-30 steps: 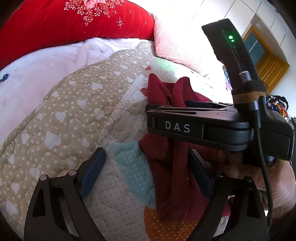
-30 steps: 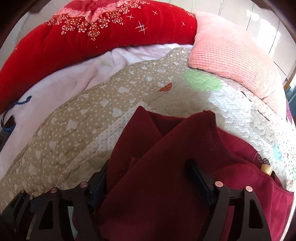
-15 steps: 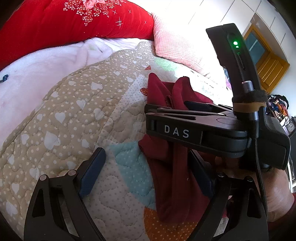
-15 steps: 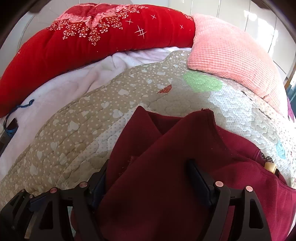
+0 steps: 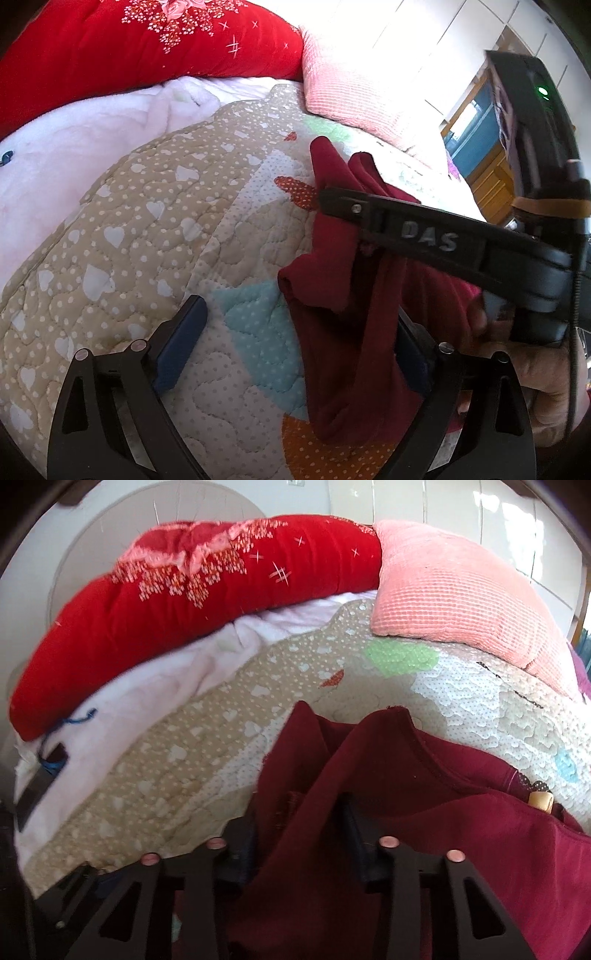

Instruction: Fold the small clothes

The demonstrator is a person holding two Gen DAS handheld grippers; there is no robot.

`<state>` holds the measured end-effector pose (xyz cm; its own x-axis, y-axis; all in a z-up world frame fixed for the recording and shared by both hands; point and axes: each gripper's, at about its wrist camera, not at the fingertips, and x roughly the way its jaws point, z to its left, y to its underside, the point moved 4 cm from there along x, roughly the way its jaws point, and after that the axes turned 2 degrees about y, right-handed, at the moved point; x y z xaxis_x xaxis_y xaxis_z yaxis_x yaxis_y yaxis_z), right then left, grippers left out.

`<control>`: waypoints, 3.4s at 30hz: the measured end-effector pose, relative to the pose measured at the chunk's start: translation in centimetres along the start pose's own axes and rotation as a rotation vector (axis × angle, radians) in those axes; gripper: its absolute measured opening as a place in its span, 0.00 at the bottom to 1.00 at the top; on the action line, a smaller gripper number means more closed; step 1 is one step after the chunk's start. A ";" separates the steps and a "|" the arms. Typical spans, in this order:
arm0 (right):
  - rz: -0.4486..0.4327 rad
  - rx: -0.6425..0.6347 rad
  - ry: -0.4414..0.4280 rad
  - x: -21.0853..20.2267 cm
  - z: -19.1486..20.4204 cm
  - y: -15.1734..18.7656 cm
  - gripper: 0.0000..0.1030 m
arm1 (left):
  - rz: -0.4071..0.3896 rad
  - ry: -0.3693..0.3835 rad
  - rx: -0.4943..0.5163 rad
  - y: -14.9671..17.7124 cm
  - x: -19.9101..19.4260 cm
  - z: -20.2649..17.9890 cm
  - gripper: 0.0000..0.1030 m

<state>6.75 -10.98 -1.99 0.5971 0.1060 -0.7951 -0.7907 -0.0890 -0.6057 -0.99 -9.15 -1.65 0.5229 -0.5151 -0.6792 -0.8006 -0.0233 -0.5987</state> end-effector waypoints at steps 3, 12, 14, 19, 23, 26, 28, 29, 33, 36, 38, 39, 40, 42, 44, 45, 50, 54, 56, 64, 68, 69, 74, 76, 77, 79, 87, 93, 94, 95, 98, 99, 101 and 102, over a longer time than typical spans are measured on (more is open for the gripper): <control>-0.012 0.038 -0.040 -0.9 -0.4 0.0 0.23 | -0.002 0.102 0.018 -0.2 -0.1 -0.6 0.50; -0.112 0.122 -0.122 -8.3 -3.4 0.0 0.16 | -0.026 0.209 0.096 -0.8 -4.3 -7.8 0.19; -0.161 0.144 -0.133 -11.1 -4.9 0.0 0.16 | -0.033 0.262 0.138 -1.2 -5.5 -11.3 0.19; -0.267 0.220 -0.102 -18.6 -11.2 1.3 0.16 | -0.008 0.329 0.318 0.3 -5.3 -20.5 0.19; -0.283 0.335 -0.038 -22.2 -18.2 5.6 0.15 | 0.093 0.355 0.424 4.1 -1.6 -26.5 0.19; -0.219 0.434 0.063 -21.5 -22.4 9.6 0.15 | 0.196 0.322 0.456 7.4 2.7 -28.4 0.19; -0.158 0.495 0.098 -19.8 -24.4 11.9 0.15 | 0.225 0.282 0.483 8.6 3.9 -28.6 0.19; -0.127 0.529 0.090 -18.7 -25.2 12.9 0.15 | 0.220 0.276 0.493 8.7 3.7 -28.6 0.19; -0.157 0.628 0.035 -19.0 -26.4 14.5 0.21 | 0.249 0.305 0.459 7.4 0.2 -27.4 0.29; -0.206 0.629 0.033 -21.1 -25.7 14.1 0.26 | 0.158 0.351 0.415 5.9 -3.6 -25.5 0.56; -0.214 0.604 0.003 -21.9 -24.5 14.0 0.44 | 0.070 0.301 0.406 5.2 -5.1 -24.0 0.66; -0.208 0.594 0.003 -22.0 -23.9 14.2 0.54 | 0.054 0.259 0.407 4.9 -5.0 -23.2 0.66; -0.195 0.586 0.014 -21.9 -23.4 14.4 0.55 | 0.059 0.232 0.407 5.0 -5.0 -22.6 0.66; -0.155 0.581 0.020 -21.3 -22.4 15.1 0.55 | 0.097 0.173 0.385 5.4 -3.6 -21.3 0.66; -0.135 0.606 -0.018 -20.4 -22.0 15.8 0.55 | 0.129 0.161 0.358 5.9 -1.8 -20.6 0.66; -0.133 0.619 -0.031 -19.9 -22.0 15.9 0.55 | 0.151 0.148 0.356 6.3 -1.0 -20.5 0.66; -0.099 0.684 -0.048 -17.6 -22.5 16.4 0.37 | 0.149 0.109 0.408 6.6 -0.5 -20.3 0.66; -0.138 0.567 0.026 -19.2 -22.1 14.9 0.15 | 0.159 0.135 0.391 6.1 -0.3 -21.3 0.66; -0.168 0.477 0.094 -20.6 -21.7 13.8 0.15 | 0.157 0.146 0.383 6.0 0.2 -21.9 0.66; -0.107 0.462 0.215 -18.1 -23.6 14.4 0.16 | 0.154 0.060 0.496 7.9 1.1 -23.2 0.66; -0.149 0.570 0.146 -21.8 -23.7 15.3 0.29 | 0.149 0.049 0.448 7.0 -0.1 -21.9 0.66; -0.161 0.564 0.121 -22.8 -23.2 15.5 0.30 | 0.136 0.042 0.441 6.8 -0.4 -21.7 0.66; -0.156 0.509 0.018 -24.3 -18.5 17.4 0.43 | 0.110 0.008 0.405 6.3 -0.9 -20.6 0.66; -0.132 0.489 -0.014 -23.1 -17.0 18.2 0.44 | 0.126 0.001 0.396 6.6 -0.6 -20.5 0.66; -0.121 0.478 -0.028 -22.5 -16.5 18.5 0.42 | 0.128 -0.001 0.397 6.8 -0.5 -20.6 0.66; -0.076 0.413 -0.018 -20.7 -15.3 18.8 0.16 | 0.132 -0.007 0.409 7.0 -0.6 -20.9 0.66; -0.072 0.371 0.135 -21.8 -16.5 19.4 0.08 | 0.137 -0.031 0.428 7.8 0.2 -21.2 0.66; -0.054 0.430 0.107 -22.0 -16.9 20.4 0.08 | 0.152 -0.029 0.404 8.1 0.7 -20.4 0.66; -0.055 0.441 0.101 -22.8 -16.9 20.3 0.08 | 0.152 -0.028 0.398 7.9 0.5 -20.4 0.66; -0.063 0.444 0.095 -23.5 -16.8 20.2 0.09 | 0.147 -0.030 0.396 7.7 0.4 -20.4 0.66; -0.134 0.435 0.094 -25.6 -16.2 19.0 0.11 | 0.130 -0.038 0.404 7.2 0.2 -20.6 0.66; -0.156 0.435 0.098 -26.0 -16.1 18.5 0.11 | 0.125 -0.041 0.407 7.0 0.2 -20.6 0.66; -0.189 0.448 0.099 -25.8 -16.5 17.3 0.11 | 0.120 -0.051 0.406 6.5 0.5 -20.5 0.66; -0.192 0.454 0.098 -25.5 -16.8 16.8 0.11 | 0.124 -0.047 0.400 6.3 0.7 -20.5 0.66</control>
<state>-19.51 -31.79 7.56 0.7301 -0.0174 -0.6831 -0.6313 0.3656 -0.6840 -11.64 -27.20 2.77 0.4501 -0.4531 -0.7695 -0.6862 0.3759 -0.6228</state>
